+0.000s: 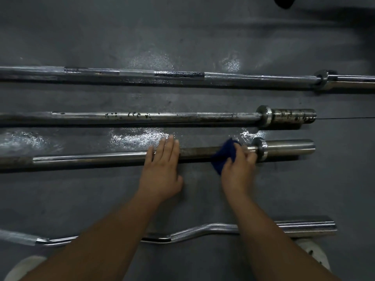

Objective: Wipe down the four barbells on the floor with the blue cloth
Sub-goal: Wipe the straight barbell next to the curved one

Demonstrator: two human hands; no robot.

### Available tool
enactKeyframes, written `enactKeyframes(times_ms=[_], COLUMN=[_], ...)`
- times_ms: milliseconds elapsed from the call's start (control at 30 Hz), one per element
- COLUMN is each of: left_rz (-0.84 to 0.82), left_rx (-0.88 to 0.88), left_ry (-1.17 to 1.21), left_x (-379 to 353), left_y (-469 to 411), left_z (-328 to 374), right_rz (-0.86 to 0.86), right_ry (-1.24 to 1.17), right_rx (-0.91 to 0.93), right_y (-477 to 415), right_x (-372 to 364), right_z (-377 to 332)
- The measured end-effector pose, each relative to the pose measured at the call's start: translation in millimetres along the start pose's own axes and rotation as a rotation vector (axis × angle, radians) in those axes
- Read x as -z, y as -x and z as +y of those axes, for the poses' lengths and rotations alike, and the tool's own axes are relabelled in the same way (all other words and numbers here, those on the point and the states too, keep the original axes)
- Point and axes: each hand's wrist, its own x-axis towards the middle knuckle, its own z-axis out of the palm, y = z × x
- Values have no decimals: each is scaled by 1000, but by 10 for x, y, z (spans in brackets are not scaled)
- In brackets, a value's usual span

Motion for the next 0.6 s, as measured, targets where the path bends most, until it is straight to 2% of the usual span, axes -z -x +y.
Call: enactKeyframes(times_ms=[133,200,333,367,433,600], left_rz=[3,1,-35,-38,-33,-29], left_rx=[-21,-8,-4,-2,7,5], left_ry=[-20,-14,-19,-18,-8,13], left_x=[-77,-61,-4,3,22,15], left_y=[36,-10,-121,-133,-145,-150], left_z=[19,28,0,-2,7,19], right_rz=[-192,-236,-26,-20,-103,-319], right_ry=[-113,-133,-101,-89,-112,-167], right_rx=[277,337,73,18,-24,77], right_y=[170,145,-75,-93,-39,59], right_x=[-269,-279,-34,12,-36,-259], right_z=[-354,-399,-45,9,-56,-503])
